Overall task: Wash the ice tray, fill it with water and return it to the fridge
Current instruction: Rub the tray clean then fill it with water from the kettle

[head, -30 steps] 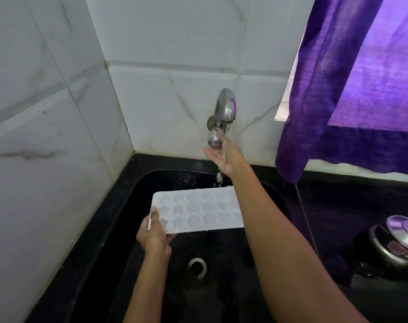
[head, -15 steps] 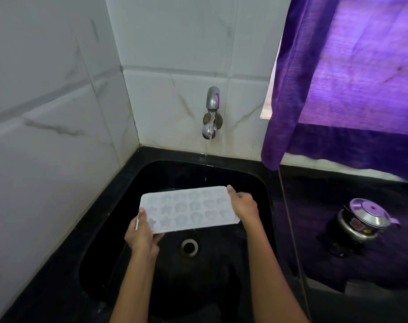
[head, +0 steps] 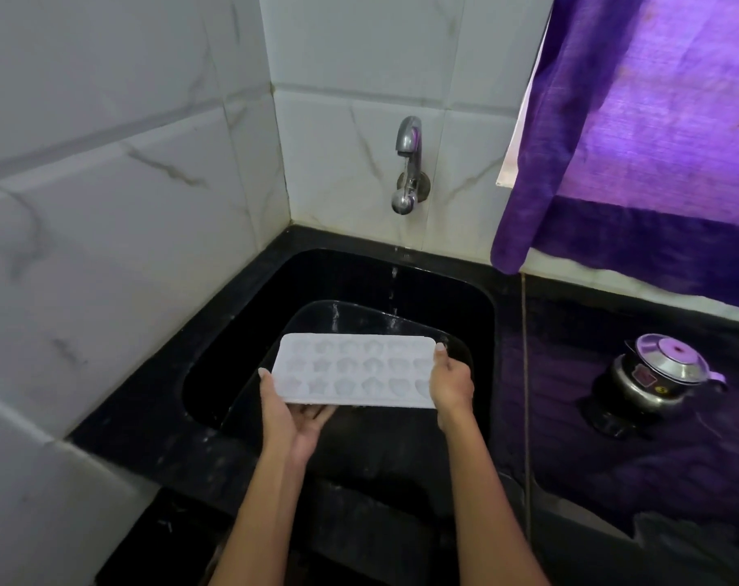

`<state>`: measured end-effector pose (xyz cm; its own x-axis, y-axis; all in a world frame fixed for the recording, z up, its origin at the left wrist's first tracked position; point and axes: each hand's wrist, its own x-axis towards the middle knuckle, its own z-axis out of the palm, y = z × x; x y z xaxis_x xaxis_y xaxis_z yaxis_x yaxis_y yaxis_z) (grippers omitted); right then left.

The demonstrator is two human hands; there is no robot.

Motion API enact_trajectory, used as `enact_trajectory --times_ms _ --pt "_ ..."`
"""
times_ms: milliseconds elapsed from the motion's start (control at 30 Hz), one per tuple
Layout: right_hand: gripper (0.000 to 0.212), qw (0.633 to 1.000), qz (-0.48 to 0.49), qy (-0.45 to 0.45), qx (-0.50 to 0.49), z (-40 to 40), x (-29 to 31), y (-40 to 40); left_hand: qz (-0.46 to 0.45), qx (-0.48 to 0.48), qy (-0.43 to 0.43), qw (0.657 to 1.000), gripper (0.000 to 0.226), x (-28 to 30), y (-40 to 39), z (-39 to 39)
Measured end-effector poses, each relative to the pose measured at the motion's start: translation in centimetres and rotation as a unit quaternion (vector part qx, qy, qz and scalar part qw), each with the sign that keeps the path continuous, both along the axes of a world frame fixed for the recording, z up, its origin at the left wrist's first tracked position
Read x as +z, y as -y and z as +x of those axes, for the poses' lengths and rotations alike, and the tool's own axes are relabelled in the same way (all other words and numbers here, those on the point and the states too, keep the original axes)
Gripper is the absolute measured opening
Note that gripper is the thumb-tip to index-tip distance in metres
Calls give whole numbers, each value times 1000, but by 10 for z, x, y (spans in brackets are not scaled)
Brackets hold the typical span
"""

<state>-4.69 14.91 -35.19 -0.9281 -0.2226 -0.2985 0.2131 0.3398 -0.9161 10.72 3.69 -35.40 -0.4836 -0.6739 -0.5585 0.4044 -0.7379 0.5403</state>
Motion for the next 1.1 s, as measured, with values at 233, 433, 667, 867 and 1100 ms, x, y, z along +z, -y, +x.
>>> enact_trajectory --times_ms 233,433,667,867,1100 --pt "49 999 16 -16 24 6 2 -17 44 -19 -65 997 81 -4 -15 2" --pt "49 999 21 -11 39 3 0 -24 47 -15 -45 998 78 -10 -19 2" --pt "32 976 135 -152 77 -4 11 -24 40 25 -26 999 68 -10 -23 -3" --pt "46 876 309 -320 189 -20 17 -17 31 46 -16 998 66 -7 -25 -4" --pt "53 836 382 -314 238 -14 19 -13 22 58 -11 998 64 -3 -29 -8"
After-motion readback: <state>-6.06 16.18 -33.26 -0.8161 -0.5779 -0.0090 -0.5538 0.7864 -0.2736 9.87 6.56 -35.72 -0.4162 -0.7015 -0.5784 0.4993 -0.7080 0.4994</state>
